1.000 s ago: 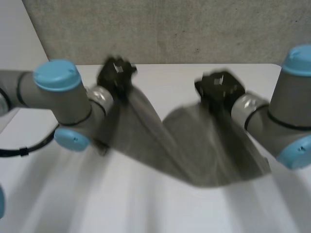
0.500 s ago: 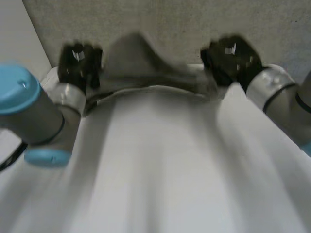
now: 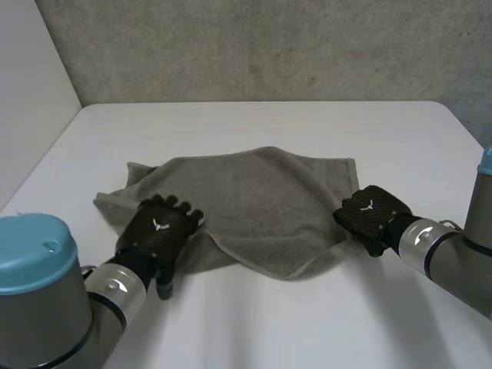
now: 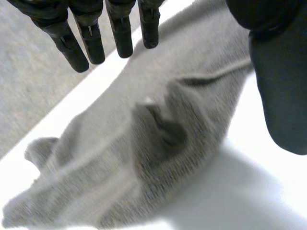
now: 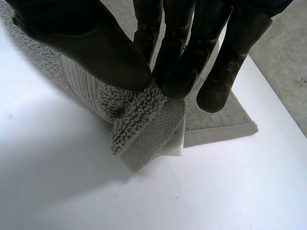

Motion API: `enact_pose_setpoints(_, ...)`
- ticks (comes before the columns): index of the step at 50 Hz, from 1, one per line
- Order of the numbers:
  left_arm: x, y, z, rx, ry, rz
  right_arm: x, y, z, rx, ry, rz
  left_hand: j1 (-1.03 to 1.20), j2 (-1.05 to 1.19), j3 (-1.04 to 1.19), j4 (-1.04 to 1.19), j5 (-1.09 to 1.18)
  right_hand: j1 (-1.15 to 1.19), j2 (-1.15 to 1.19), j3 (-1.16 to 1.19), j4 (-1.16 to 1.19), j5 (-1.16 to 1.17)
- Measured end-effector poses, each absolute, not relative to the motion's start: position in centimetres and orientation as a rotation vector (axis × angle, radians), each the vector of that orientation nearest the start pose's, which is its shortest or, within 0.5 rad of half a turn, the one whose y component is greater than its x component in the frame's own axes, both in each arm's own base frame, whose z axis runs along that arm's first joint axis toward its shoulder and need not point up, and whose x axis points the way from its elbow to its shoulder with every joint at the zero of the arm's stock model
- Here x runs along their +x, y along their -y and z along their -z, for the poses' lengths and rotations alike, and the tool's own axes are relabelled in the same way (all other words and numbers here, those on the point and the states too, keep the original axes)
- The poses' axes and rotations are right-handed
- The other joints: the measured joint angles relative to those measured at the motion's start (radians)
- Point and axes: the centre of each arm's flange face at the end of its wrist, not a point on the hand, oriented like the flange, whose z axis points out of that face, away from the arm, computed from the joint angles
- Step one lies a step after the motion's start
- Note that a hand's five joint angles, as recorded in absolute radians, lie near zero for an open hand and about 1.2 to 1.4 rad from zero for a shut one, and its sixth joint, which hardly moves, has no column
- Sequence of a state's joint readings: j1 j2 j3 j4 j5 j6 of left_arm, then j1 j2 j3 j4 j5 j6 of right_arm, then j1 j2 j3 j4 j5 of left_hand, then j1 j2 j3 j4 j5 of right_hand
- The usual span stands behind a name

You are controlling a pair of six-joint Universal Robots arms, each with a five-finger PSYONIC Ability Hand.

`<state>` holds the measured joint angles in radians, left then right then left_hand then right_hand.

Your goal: Fold the towel.

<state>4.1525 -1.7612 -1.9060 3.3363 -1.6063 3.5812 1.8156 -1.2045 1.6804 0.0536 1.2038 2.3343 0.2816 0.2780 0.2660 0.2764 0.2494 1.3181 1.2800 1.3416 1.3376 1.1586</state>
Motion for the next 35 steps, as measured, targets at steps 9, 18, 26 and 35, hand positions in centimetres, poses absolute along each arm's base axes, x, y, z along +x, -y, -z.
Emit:
enact_pose_setpoints(9, -26.0, 21.9, -21.4, 1.103, -2.148, 1.984, 23.4, 26.1, -16.5, -1.561, -2.158, 1.623, -0.006, -0.009, -0.009, -0.003, -0.013, 0.000, 0.000, 0.000, 0.000, 0.000)
enact_pose_setpoints(18, -26.2, 27.2, -20.6, 1.257, -2.106, 1.921, 23.3, 26.0, -16.3, -1.562, -2.160, 1.624, -0.004, -0.002, 0.002, 0.000, 0.019, 0.000, 0.000, 0.000, 0.000, 0.000)
enact_pose_setpoints(26, -27.2, 29.1, -17.6, 1.422, -2.278, 1.721, 23.3, 25.8, -16.1, -1.563, -2.163, 1.613, 0.085, 0.089, 0.105, 0.091, 0.125, 0.000, 0.000, 0.000, 0.000, 0.000)
enact_pose_setpoints(35, -27.7, 29.3, -15.5, 1.486, -2.387, 1.582, 23.4, 25.6, -15.9, -1.566, -2.163, 1.601, 0.115, 0.120, 0.135, 0.123, 0.155, 0.000, 0.000, 0.001, 0.000, 0.000)
